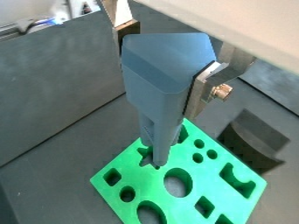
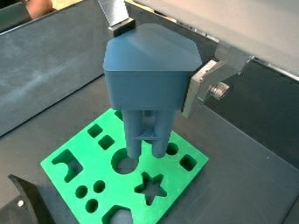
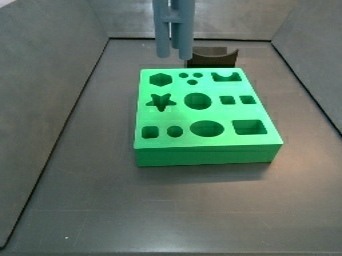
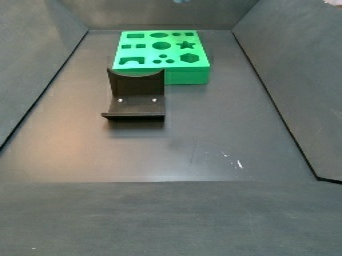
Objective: Insert the 3 prong object.
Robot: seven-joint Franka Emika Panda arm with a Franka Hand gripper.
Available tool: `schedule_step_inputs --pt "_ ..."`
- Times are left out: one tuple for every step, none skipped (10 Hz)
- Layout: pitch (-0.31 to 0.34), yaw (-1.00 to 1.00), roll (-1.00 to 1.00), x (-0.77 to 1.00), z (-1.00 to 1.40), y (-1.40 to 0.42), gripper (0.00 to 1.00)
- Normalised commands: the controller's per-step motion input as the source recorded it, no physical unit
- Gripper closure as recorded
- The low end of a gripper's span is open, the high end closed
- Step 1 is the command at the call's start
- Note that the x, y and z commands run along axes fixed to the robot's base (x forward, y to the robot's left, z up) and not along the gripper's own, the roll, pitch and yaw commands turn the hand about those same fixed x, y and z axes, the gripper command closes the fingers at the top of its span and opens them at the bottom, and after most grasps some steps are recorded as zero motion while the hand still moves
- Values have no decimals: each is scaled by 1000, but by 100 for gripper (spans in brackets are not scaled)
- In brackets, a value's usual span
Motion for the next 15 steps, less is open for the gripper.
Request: schedule_step_inputs --pt "-34 -603 -229 454 -60 240 100" --pt "-47 -397 -343 460 -114 323 100" --pt "-31 -329 -371 483 -183 357 100" --pt "-9 -383 -361 491 -240 297 100" --pt "0 -540 -373 537 -303 131 100" --pt "-31 -549 -389 537 -240 100 100" --pt "-47 -540 -400 537 -200 91 100" --pt "0 -626 -151 537 -86 240 100" --pt "60 -751 0 306 -160 283 100" --pt "91 -723 21 274 -206 309 100" --pt "120 -677 67 254 -249 331 100" --pt "116 -589 37 157 -234 434 100" --pt "103 -474 13 0 -200 543 100" --pt "69 -334 6 -231 -203 640 100" --pt "0 -271 99 -529 -206 529 100"
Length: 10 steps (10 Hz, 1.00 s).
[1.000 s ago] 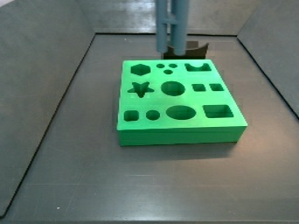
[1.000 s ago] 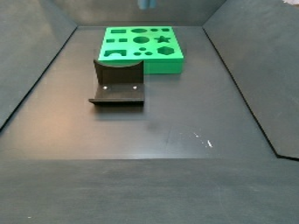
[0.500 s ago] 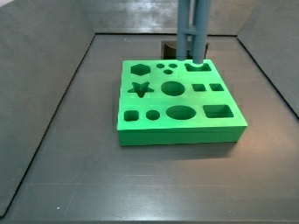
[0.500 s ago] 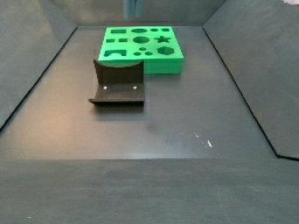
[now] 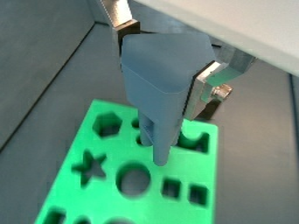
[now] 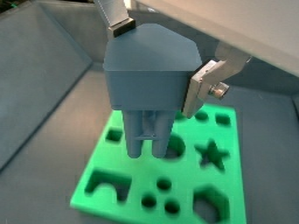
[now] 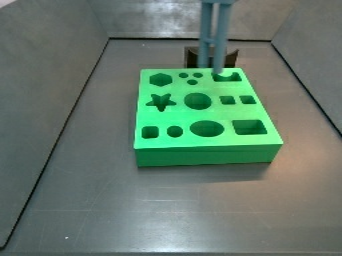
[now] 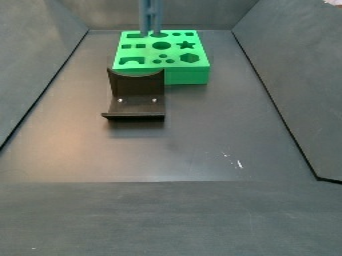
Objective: Insert the 3 prong object.
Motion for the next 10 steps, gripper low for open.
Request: schedule_step_inputs --pt "0 -517 43 -520 -243 334 100" --pt "0 -689 0 -474 -277 206 100" --pt "0 -437 0 -277 -274 363 100" --pt "36 -180 6 -43 -271 380 100" --pt "96 -109 56 180 -409 234 100" --pt "121 -3 14 357 -380 89 100" --pt "61 -120 0 223 -300 0 100" --pt "40 -169 0 126 -286 0 100" --pt "44 -234 0 14 -309 57 100" --pt "0 -271 0 -160 -317 31 100"
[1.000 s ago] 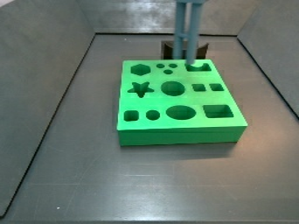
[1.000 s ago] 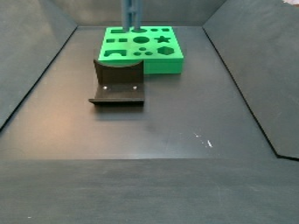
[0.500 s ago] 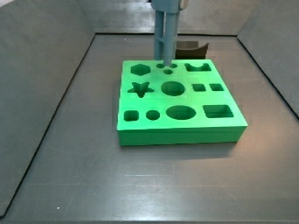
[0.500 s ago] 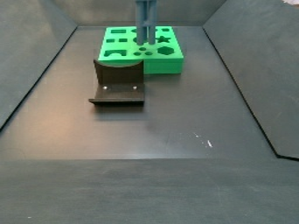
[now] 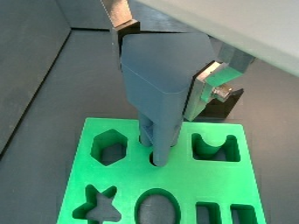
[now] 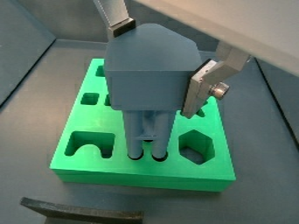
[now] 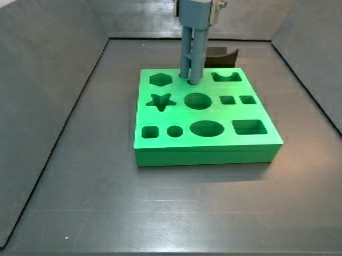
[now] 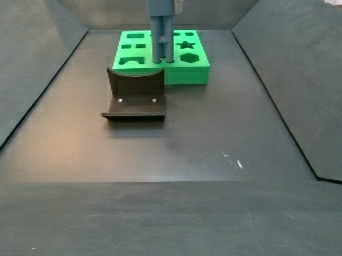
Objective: Insert the 3 prong object.
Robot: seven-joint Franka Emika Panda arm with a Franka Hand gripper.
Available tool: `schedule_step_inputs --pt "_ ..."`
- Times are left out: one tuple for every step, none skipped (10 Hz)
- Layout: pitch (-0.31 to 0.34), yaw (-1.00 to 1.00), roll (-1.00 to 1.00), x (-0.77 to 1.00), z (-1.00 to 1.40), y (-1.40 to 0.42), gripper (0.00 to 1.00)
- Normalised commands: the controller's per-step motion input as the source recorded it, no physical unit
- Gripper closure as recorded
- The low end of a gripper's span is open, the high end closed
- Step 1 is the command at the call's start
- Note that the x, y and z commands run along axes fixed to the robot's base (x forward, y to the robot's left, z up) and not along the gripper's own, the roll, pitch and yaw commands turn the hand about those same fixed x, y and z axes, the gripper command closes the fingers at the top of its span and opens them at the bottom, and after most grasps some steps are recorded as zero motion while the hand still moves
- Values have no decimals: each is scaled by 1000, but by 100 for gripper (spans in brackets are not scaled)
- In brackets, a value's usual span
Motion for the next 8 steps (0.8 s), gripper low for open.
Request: schedule_step_inputs --pt "0 -309 -1 -134 -154 0 100" --pt "70 -397 0 0 -60 57 100" --pt "0 -269 11 40 -303 0 100" --pt "-147 -106 33 0 -694 -40 100" --pt "-119 0 180 0 -643 -66 100" --pt "-99 0 143 0 -543 -66 100" --pt "-197 0 0 0 -437 -26 100" --pt "-77 69 73 0 -123 -149 100"
